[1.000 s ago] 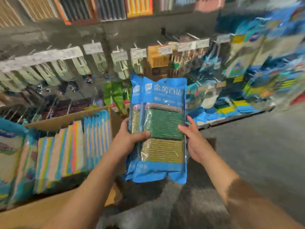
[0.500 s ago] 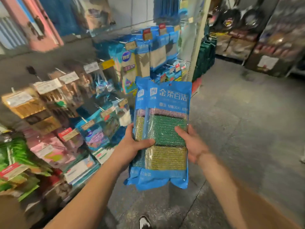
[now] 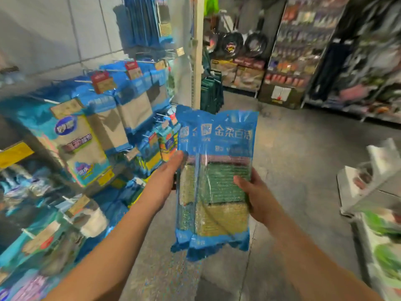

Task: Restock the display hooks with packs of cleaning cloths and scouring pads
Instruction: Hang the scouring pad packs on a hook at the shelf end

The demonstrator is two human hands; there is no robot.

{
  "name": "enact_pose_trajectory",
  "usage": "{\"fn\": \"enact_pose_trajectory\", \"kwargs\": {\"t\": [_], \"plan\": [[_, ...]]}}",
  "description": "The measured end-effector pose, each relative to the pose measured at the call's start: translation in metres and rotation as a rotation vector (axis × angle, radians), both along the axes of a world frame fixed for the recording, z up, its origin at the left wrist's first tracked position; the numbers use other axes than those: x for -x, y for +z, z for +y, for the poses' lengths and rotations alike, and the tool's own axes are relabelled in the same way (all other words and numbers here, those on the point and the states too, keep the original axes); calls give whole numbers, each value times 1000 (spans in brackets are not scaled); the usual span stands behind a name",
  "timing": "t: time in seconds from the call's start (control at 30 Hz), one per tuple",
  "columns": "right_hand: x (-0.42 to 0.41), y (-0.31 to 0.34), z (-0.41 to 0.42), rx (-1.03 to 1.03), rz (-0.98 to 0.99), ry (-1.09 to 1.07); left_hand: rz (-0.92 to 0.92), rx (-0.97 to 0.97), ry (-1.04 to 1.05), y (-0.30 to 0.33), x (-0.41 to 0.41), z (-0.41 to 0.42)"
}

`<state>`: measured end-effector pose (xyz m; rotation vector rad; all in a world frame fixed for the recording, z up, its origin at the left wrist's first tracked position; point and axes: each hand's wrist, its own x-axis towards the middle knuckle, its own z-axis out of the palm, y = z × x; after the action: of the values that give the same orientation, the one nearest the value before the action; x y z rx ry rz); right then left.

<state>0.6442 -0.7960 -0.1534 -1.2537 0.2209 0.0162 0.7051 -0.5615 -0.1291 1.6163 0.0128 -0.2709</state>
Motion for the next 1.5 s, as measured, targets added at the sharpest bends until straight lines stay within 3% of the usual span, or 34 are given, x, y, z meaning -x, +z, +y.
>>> {"fn": "enact_pose_trajectory", "kwargs": {"t": [0.2, 0.43, 0.53, 0.73, 0.93, 1.23, 1.33, 1.5], "plan": [[-92, 9, -41, 35, -73, -45, -227, -115, -108, 29, -99, -64], [-212, 9, -104, 185, -125, 19, -259, -64, -191, 30, -218, -136], [-278, 10, -137, 189, -154, 55, -292, -58, -120, 34, -281, -170], [-417, 59, -206, 386, -237, 213, -331, 16, 110, 59, -388, -225], [-557, 153, -248, 473, -542, 101, -418, -48, 253, 84, -469, -239], [-719, 249, -199, 1270, -983, 297, -492, -272, 392, 109, -582, -201], [-773, 262, -183, 1365, -1088, 432, -500, -309, 438, 114, -633, -183], [-859, 291, -155, 1401, -990, 568, -527, -309, 464, 132, -713, -162]]}}
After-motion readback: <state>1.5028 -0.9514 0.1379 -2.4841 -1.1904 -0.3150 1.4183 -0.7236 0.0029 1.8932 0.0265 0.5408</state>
